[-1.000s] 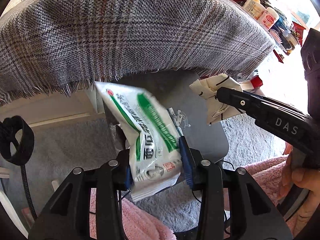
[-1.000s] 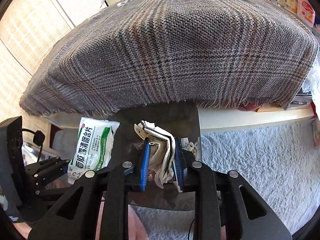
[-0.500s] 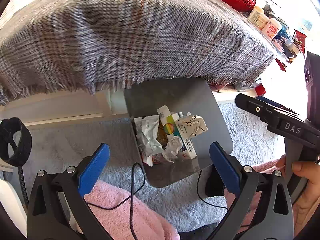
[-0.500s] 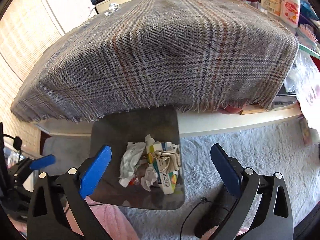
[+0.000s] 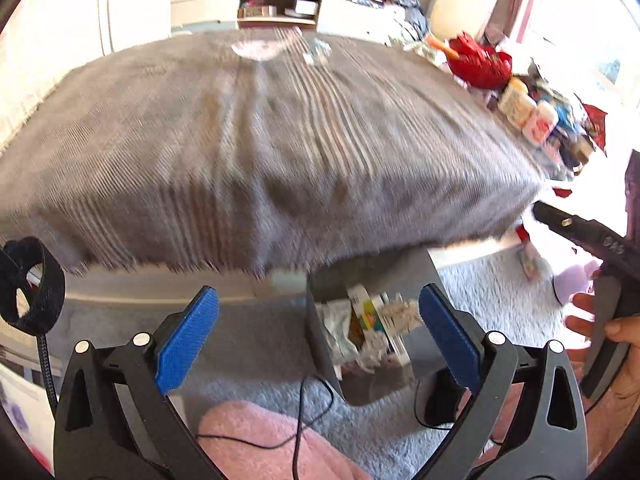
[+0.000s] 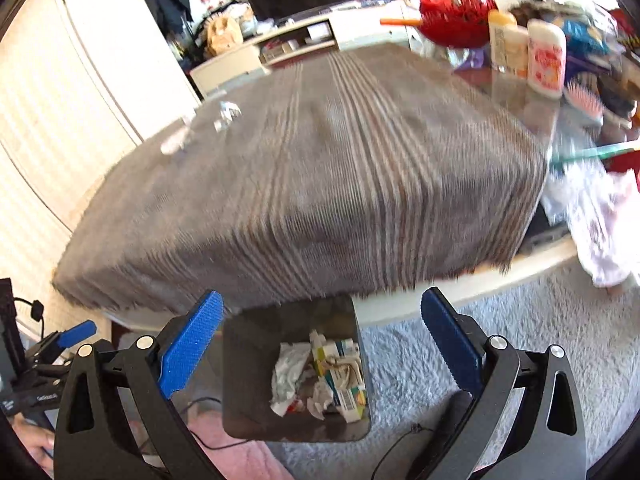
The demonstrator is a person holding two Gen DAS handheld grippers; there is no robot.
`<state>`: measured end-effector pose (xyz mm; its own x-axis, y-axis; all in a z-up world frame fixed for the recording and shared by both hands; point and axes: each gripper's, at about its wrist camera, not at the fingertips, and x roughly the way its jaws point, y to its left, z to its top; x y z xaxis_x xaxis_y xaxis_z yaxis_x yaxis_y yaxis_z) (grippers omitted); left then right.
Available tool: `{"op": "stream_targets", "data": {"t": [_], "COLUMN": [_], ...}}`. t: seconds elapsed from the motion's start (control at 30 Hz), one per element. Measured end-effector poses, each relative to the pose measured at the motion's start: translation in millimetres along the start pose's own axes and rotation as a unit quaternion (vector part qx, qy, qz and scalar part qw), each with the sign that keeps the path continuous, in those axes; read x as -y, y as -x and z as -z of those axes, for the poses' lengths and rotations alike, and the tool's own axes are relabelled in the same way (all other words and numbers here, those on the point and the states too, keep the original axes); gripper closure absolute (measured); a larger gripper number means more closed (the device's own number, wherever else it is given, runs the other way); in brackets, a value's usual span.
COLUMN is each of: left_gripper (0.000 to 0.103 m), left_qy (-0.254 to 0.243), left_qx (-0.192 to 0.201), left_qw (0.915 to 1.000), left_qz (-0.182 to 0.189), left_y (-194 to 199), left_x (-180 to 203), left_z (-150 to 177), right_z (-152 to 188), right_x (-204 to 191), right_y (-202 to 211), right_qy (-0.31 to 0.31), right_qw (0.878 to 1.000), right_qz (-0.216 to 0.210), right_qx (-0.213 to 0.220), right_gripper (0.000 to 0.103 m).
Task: Collect trash
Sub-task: 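Grasp the blue-white wrapper with the right gripper while the left grasps the round pink-white lid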
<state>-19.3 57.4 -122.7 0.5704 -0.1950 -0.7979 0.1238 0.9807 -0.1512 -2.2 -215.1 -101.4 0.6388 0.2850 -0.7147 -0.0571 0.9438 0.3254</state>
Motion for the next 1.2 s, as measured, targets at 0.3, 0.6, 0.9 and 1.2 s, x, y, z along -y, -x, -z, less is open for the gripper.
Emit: {"op": "stream_targets", "data": {"t": [0.3,0.6,0.9,1.2], "left_gripper": [0.008,0.008,0.008,0.008], "left_qy": [-0.017,0.012,0.001,0.015], "left_qx": [0.009,0.034,0.031,0.027], "left_qw": [0.9995,0.9978,0.9978,0.9979], "left_qz": [-0.026,-0.056,-0.058,-0.058], "left_y": [3.4,-18.7,-67.7,-118.5], "left_x": [-24.9,-57.0,-71.6,-90.9], "left_z": [-68.2,-148.8,-206.4,-250.2], "right_z": [-86.4,-168.3,-203.1,-223.0], "right_x": [-45.9,-81.4,-109.7,-127.2], "right_y": [-6.1,-75.9,-161.7,-217.0], "right_qy": [0.071,0.051,0.069,0.06], "right_qw": [0.997,0.998,0.996,0.994], "right_qz": [-0.009,-0.036,-0.023,-0.044], "right_qx": [0.002,-0.01,-0.059,-0.075], "right_gripper": [0.003,0.003,0.003,0.005]}}
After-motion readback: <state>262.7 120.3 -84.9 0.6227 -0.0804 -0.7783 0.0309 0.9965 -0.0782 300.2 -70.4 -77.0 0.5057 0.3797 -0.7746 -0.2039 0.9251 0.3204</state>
